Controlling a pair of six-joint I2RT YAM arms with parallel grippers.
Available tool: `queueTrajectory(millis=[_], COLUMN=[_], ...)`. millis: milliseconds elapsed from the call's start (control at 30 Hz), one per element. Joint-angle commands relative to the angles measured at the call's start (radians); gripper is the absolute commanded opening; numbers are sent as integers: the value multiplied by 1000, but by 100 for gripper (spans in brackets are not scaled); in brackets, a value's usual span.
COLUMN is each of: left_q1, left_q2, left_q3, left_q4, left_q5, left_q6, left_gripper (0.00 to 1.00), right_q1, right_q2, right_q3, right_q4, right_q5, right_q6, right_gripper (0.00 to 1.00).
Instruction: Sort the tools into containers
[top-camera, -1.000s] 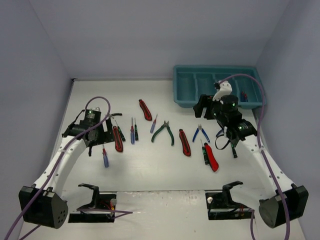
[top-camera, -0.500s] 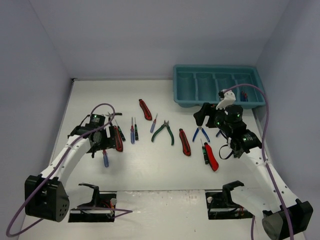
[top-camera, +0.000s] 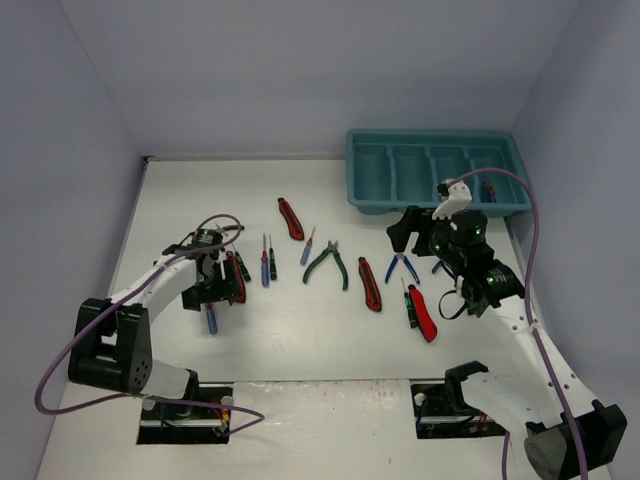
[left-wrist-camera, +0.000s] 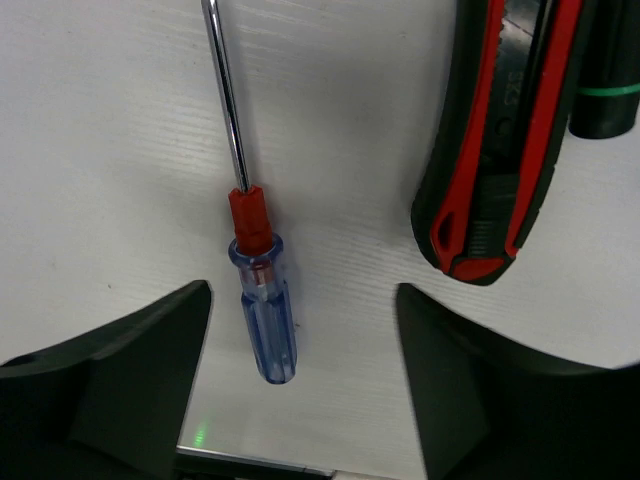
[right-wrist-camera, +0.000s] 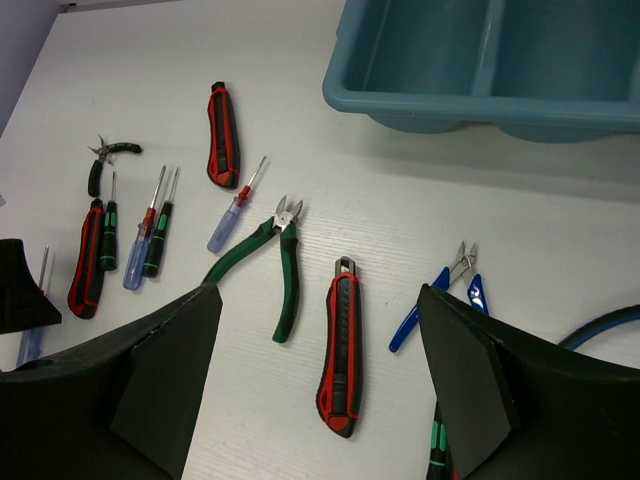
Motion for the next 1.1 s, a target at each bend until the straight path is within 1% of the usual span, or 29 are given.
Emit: queueTrajectory(millis=[0,100,200,233,267,300,367,400,500,567,600,633,700,733,867,967,1067], left_q1=[8,8,8,8,7,7,7,7,7,7,5,5,1,-3,-53,-120,-154], left_q2=[4,-10,-23,-24,-29,-39,-84,-112,-222,-323,-370,-391,-430,-438,-433,-415,-388], left_q3=[-13,-34,-64,-72,-80,-84,-86,-81,-53,-23,6,23,65,81,119,138,155], left_q4=[38,51,81,84,98,105,113,114,105,115,129,144,215,253,443,587,691], left_q5=[-13,-15,11,21,35,57,89,105,144,178,209,229,299,331,410,405,392], left_q6=[-62,-96,-123,-128,-134,-138,-147,-149,-156,-174,-180,-191,-230,-251,-376,-435,-494], left_gripper=[59,48,33,31,22,15,6,3,0,0,0,0,0,0,0,0,0], right_q1=[7,7,8,8,8,8,9,9,16,47,81,81,181,235,338,415,452], right_q2=[-25,-30,-31,-31,-30,-27,-16,-8,33,71,94,110,160,184,288,357,405], right_q3=[-10,-24,-31,-32,-32,-32,-26,-21,17,44,68,84,136,161,279,349,417], right_q4=[51,49,49,49,49,49,49,49,49,49,49,49,49,49,51,51,52], right_q5=[-14,-12,-16,-16,-16,-18,-44,-69,-165,-224,-232,-237,-236,-236,-251,-230,-226], right_q6=[6,4,10,10,10,7,-9,-23,-58,-65,-65,-65,-65,-63,-45,-46,-50], right_gripper=[77,77,77,77,77,78,79,80,83,84,84,84,84,84,84,84,82])
